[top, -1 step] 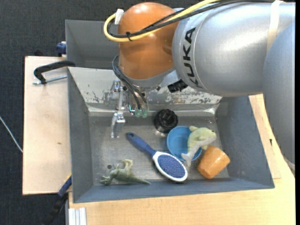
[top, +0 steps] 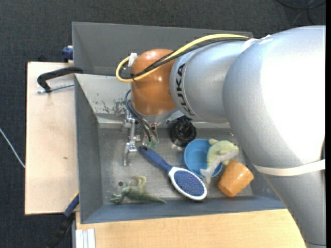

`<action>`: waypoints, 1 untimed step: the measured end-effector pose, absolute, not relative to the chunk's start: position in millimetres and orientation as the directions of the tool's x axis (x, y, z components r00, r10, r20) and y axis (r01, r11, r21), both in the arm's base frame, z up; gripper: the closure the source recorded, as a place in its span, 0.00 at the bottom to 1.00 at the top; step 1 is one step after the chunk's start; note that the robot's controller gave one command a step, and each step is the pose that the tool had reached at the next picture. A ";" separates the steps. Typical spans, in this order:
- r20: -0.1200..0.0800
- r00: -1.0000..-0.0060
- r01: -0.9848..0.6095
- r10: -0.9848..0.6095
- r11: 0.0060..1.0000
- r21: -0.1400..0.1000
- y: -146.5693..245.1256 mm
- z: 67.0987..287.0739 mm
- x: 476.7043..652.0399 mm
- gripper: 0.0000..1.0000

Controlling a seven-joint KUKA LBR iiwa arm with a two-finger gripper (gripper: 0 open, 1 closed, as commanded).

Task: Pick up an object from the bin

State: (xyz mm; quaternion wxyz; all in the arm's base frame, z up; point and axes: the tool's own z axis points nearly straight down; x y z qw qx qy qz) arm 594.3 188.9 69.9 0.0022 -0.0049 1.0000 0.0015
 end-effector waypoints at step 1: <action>0.000 -0.986 -0.169 -0.169 0.986 -0.002 105.7 101.8 553.2 0.00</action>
Offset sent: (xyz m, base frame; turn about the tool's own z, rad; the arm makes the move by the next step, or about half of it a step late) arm -0.0419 -0.0801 0.0301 -0.1647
